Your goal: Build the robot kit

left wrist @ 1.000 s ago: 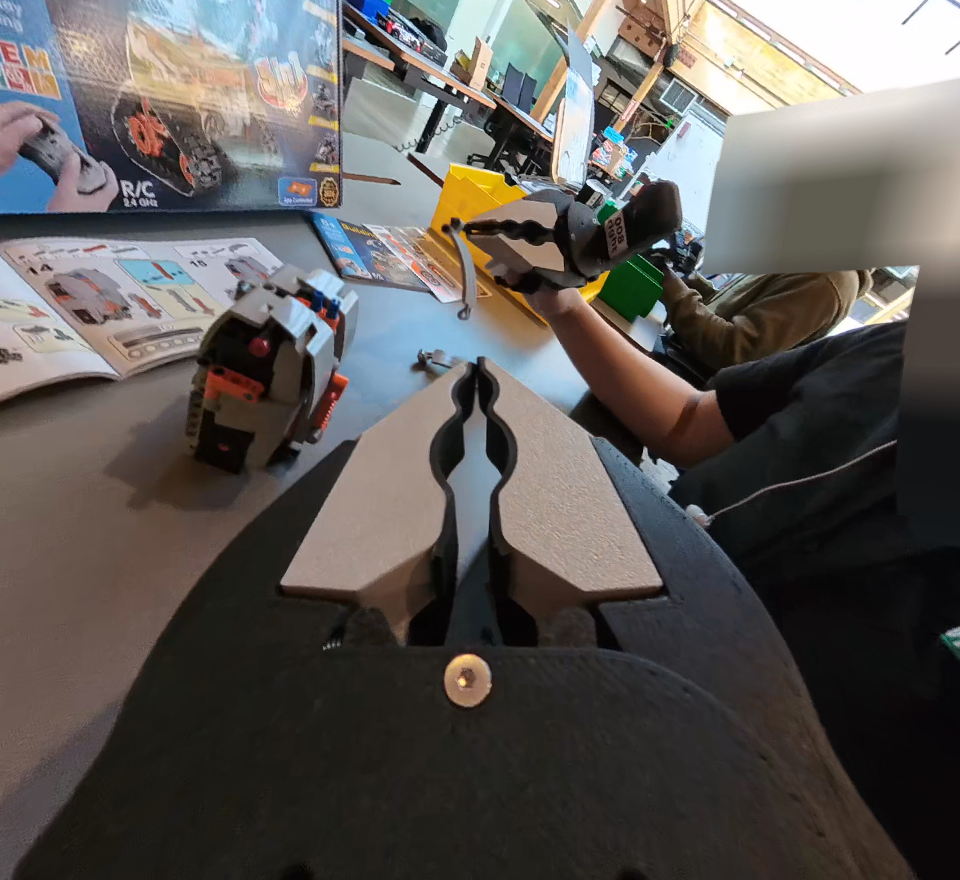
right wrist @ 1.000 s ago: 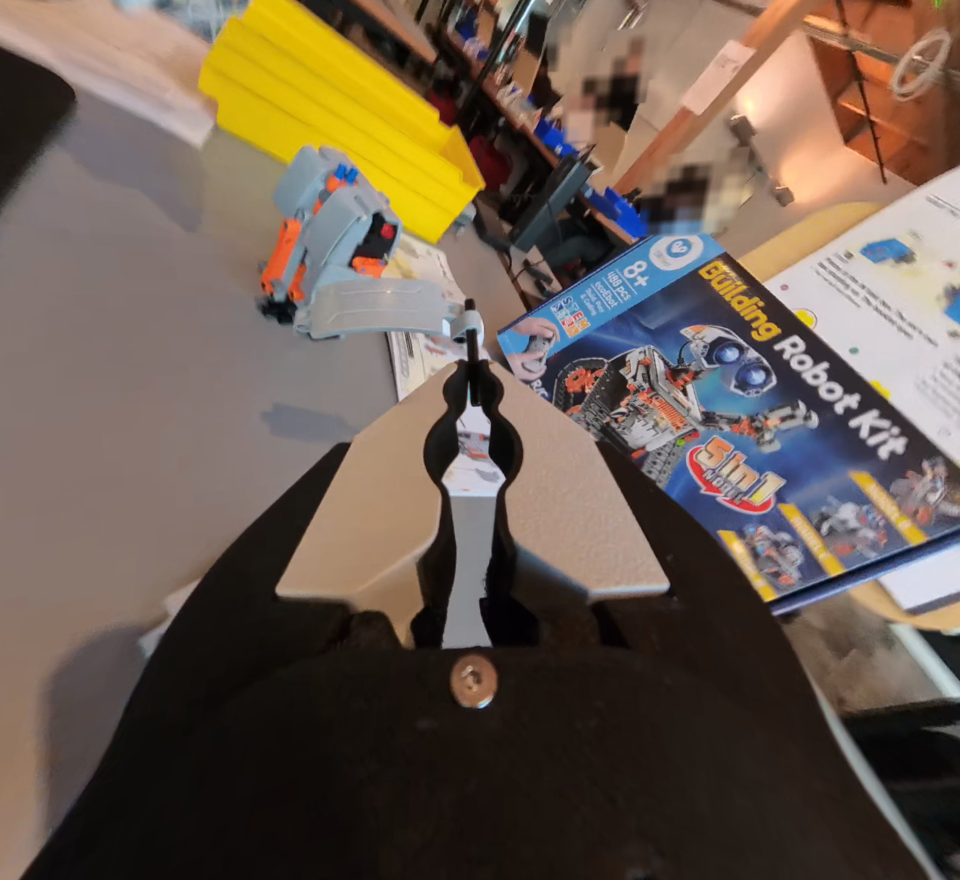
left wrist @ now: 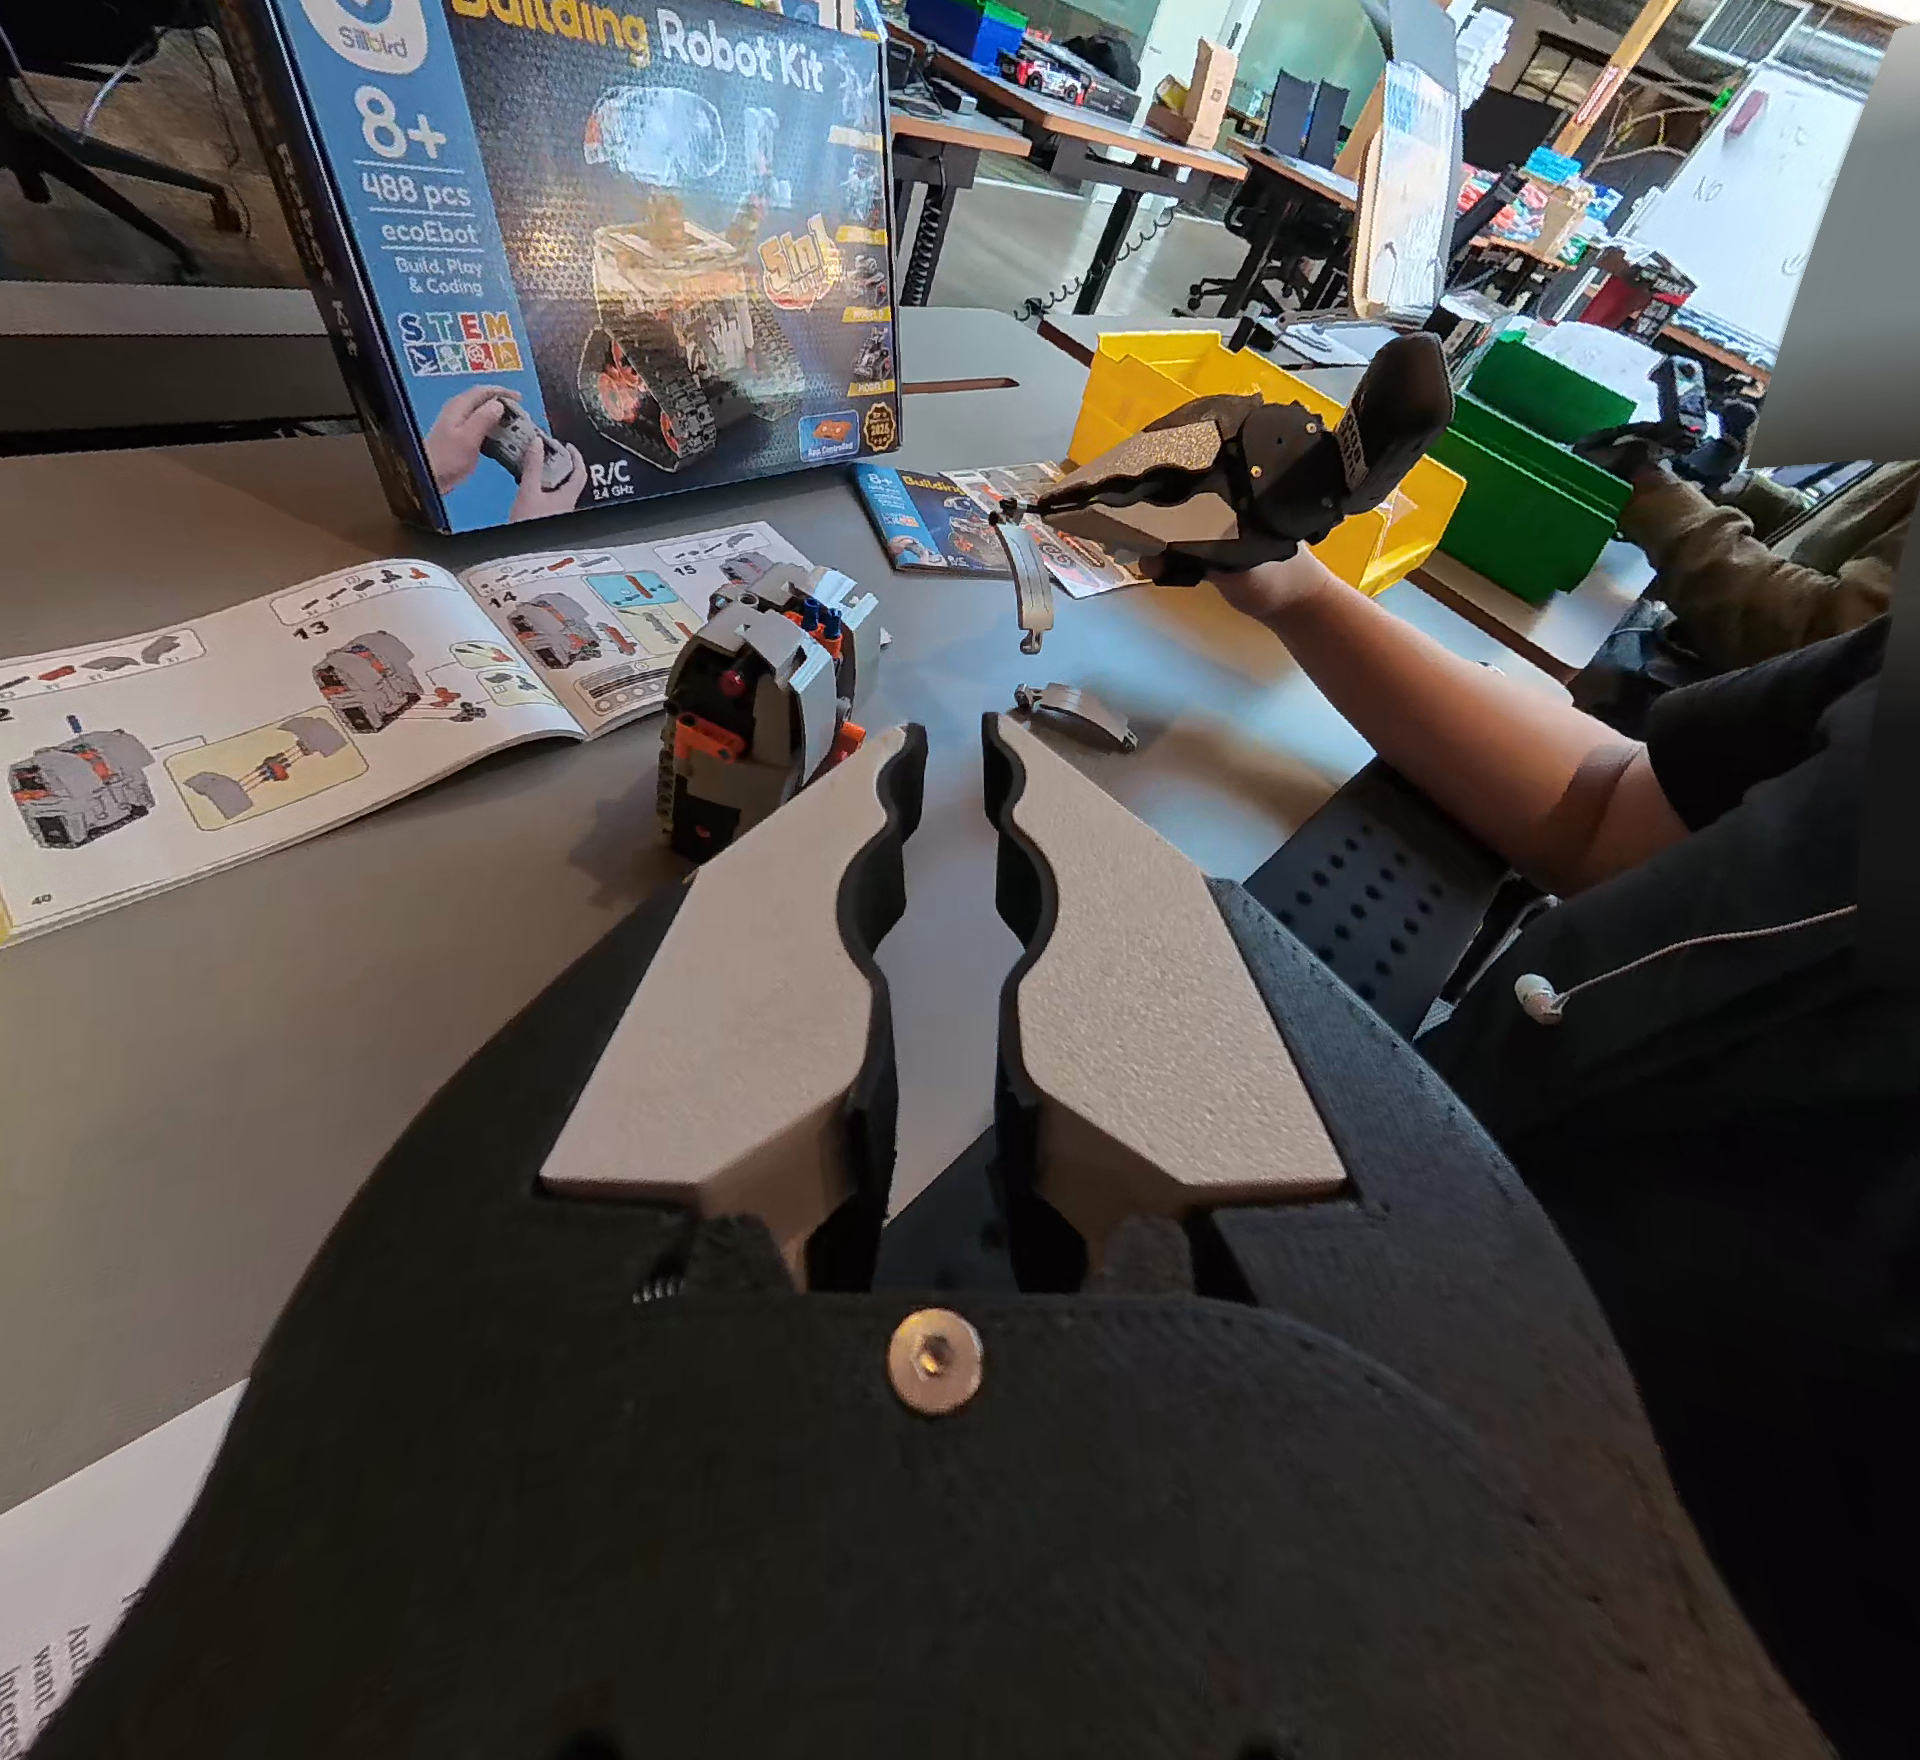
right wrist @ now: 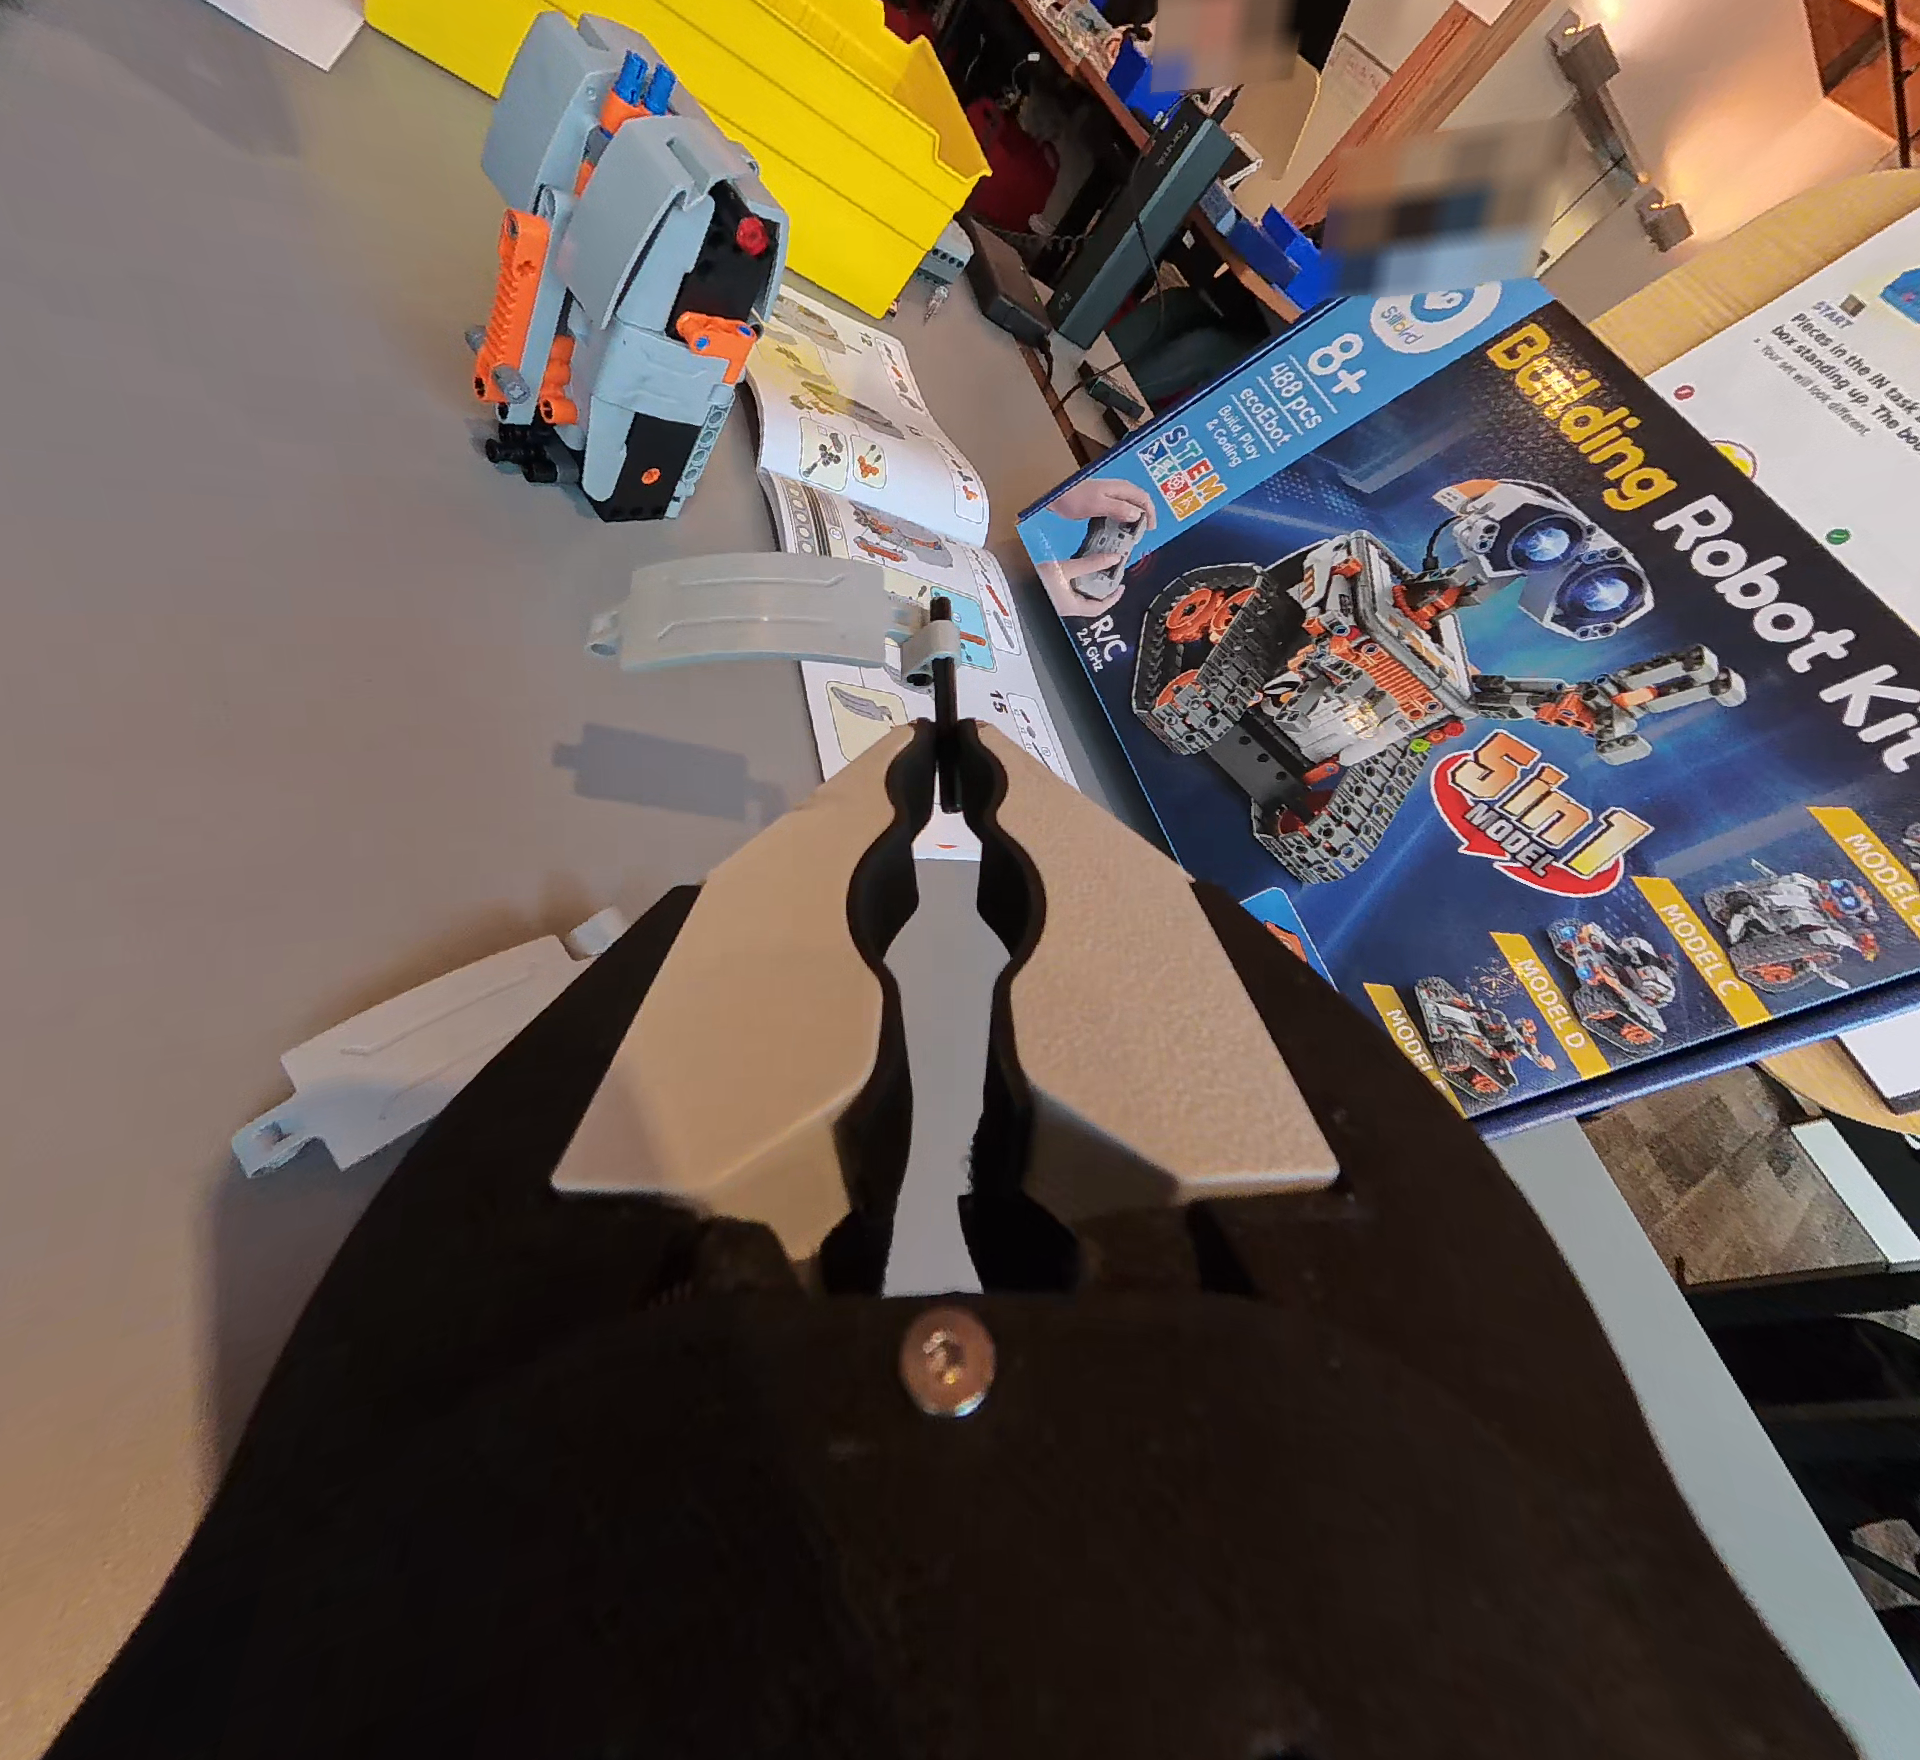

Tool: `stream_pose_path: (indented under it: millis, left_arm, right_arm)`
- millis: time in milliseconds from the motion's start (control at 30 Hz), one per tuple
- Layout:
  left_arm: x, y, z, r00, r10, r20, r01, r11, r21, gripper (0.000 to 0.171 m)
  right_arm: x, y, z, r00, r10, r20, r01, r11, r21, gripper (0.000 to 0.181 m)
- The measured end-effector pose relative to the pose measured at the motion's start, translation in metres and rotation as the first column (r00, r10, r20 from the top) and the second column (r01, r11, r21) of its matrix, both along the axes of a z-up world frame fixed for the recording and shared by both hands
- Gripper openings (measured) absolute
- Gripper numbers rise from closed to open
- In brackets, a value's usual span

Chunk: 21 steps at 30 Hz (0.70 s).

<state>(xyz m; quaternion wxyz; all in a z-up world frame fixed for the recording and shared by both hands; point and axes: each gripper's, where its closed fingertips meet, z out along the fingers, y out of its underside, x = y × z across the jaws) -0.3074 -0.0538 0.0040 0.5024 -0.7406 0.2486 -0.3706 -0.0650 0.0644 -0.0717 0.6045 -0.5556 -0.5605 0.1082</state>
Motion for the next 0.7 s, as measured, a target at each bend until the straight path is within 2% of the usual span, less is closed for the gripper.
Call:
stream_pose_path:
  millis: [700]
  left_arm:
    - [0.0013, -0.0003, -0.0029, 1.0, -0.003, -0.006, 0.003, 1.0, -0.013, 0.009]
  right_arm:
    - [-0.0031, -0.0033, 0.0022, 1.0, 0.018, -0.007, -0.017, 1.0, 0.006, 0.002]
